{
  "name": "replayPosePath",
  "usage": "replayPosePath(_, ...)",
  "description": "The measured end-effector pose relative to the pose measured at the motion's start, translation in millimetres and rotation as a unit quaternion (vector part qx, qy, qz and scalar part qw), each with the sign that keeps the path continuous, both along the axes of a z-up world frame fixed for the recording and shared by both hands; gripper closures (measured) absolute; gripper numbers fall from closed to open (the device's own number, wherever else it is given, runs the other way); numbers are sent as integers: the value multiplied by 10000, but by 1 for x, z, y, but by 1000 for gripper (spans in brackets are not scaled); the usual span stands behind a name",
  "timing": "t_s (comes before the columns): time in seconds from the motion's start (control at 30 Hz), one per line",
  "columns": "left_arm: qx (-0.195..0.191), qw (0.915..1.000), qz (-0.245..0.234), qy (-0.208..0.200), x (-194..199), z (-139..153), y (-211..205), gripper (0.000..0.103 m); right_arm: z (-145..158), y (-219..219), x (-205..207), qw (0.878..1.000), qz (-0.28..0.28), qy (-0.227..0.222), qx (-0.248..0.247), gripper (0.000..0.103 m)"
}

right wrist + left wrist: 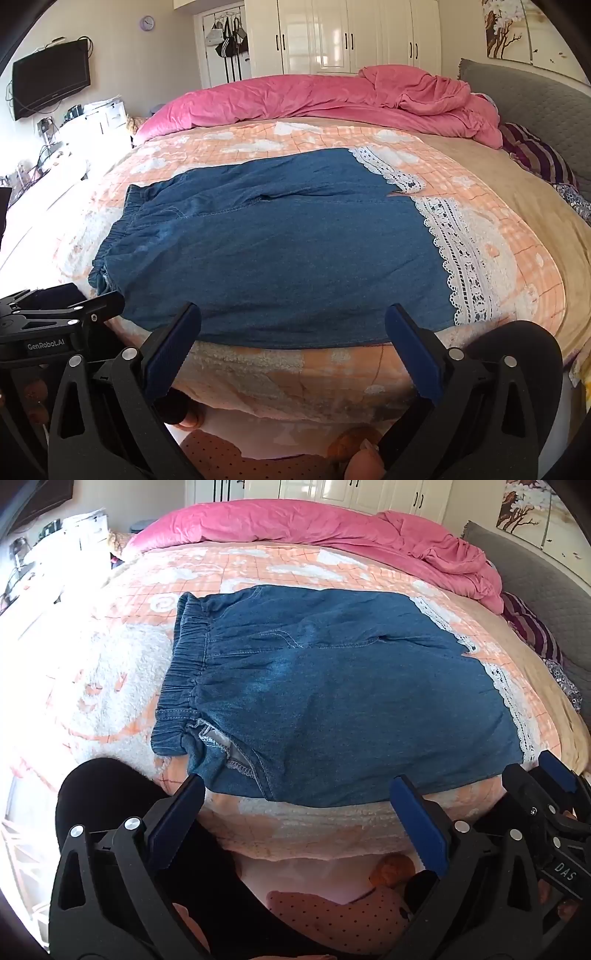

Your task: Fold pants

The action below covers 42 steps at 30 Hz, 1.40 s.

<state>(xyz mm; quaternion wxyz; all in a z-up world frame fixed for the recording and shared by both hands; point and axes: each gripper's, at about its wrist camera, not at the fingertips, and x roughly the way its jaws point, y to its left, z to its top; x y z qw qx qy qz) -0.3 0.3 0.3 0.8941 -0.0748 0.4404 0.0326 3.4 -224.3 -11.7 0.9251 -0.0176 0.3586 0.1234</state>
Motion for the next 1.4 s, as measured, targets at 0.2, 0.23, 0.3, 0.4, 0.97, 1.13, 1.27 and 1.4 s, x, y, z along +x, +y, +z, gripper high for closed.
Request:
replayPosePath(0.2,-5,10000,-3,1,0,6,0,8,0,1,0,10000,26,-20,-39,4)
replayPosePath(0.23,-30,10000,-15,-41,2,5,2,8,1,1,0,10000,27,-24,-44,4)
replayPosePath(0.3,-12,10000,-14,-31,3,6,2,8,1,1,0,10000,31,-32,-63,4)
replayPosePath(0.4,2,10000,3,-39,3,5,-1,8,0,5,-2,10000,-2,-37,-58,4)
replayPosePath(0.97,34,9998,-76,-175,0,8,-3,8,5,4,-2,9998,24,-144,-107,4)
replayPosePath(1.13,37,9998,-75,-182,-1,8,-4,8,6,4,-3,9998,24,-158,-120,4)
replayPosePath(1.27,27,9998,-84,-196,-3,8,-5,8,6,4,-3,9998,4,-138,-107,4)
replayPosePath(1.4,-4,9997,-85,-210,-2,10,-3,8,6,4,-2,9999,8,-134,-104,4)
